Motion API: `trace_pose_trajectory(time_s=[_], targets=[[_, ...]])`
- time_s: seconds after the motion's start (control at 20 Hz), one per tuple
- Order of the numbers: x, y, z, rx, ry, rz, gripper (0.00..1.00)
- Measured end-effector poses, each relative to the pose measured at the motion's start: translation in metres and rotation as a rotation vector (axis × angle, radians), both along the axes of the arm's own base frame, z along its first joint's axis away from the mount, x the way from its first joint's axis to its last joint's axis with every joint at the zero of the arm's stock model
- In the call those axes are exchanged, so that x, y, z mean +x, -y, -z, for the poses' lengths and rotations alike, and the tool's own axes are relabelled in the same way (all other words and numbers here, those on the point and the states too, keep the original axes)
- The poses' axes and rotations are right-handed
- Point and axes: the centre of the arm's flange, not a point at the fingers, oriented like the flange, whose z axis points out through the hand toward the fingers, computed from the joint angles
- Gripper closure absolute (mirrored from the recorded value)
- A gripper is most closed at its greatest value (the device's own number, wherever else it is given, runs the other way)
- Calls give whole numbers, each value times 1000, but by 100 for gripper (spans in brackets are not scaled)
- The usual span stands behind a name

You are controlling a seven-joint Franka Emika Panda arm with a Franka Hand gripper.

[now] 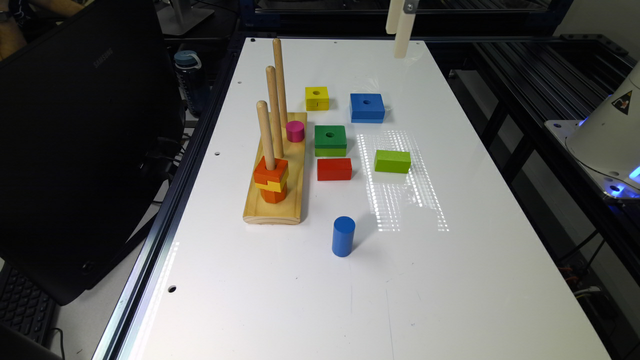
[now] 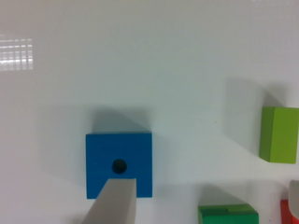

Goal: Pick up green block.

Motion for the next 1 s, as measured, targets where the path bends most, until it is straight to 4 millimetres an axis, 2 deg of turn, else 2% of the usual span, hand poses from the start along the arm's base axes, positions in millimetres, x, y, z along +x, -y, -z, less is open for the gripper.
trace_pose_trajectory(time_s=[0.55, 1.0], targets=[[5, 1, -3, -1, 7, 0, 0], [29, 2, -2, -1, 9, -6, 0]])
